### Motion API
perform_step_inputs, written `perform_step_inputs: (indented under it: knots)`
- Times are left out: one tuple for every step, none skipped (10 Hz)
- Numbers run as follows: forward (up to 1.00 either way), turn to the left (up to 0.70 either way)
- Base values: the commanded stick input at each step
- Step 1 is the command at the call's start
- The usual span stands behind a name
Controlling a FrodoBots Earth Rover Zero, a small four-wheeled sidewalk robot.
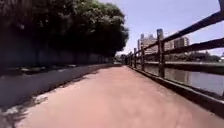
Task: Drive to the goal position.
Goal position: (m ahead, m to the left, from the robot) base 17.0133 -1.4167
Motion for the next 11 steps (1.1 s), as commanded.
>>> perform_step_inputs:
  knots:
    - [0.95,-0.07]
    - [0.95,-0.22]
    - [0.95,-0.23]
    - [0.95,-0.12]
    - [0.95,0.01]
    - [0.95,0.01]
    - [0.95,0.01]
    - [0.93,0.01]
    - [0.95,0.01]
    - [0.95,0.01]
    - [0.95,0.01]
